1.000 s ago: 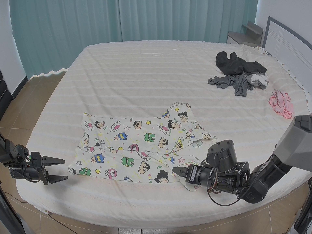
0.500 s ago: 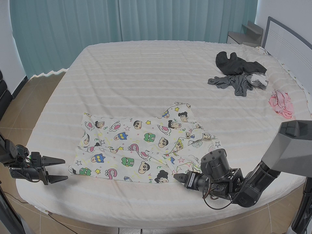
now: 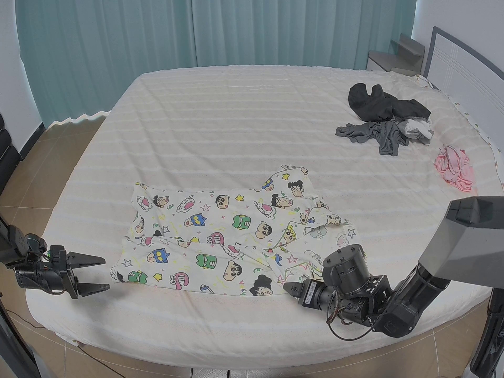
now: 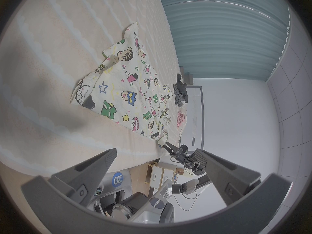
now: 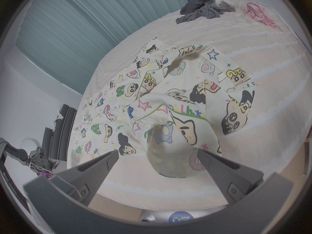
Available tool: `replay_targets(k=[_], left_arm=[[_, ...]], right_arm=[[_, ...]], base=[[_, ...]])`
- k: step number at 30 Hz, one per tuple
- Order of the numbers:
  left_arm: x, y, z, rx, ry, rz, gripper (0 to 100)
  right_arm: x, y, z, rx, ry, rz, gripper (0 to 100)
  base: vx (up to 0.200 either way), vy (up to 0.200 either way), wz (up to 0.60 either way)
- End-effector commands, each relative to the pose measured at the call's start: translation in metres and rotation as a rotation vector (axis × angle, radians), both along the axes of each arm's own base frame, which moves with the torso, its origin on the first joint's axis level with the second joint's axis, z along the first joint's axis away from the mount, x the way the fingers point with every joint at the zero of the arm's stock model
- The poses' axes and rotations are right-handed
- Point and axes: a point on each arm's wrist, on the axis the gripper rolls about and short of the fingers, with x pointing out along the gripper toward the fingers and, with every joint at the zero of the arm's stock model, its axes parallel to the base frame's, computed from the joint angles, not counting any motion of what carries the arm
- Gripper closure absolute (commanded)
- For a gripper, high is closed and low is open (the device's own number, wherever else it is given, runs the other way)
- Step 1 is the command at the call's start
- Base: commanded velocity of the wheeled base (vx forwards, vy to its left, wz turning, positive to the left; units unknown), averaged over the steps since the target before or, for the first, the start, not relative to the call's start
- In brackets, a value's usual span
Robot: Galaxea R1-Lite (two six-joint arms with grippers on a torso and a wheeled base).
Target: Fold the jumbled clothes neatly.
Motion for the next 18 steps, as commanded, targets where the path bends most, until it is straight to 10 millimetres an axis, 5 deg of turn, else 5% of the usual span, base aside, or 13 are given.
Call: replay_targets(k=[1, 18], left_arm=[[0.0000, 0.0001, -0.0004, -0.001, 0.001, 0.000, 0], [0.0000, 0.0001, -0.0004, 0.000, 0.000, 0.000, 0]], right_arm=[[-0.0052, 0.0030, -0.0009, -0.005, 0.006, 0.016, 0], [-0.0007, 0.0031, -0.0054, -0.013, -0.003, -0.008, 0]], base=[[0.000, 0.000, 0.00], [0.000, 0.000, 0.00]])
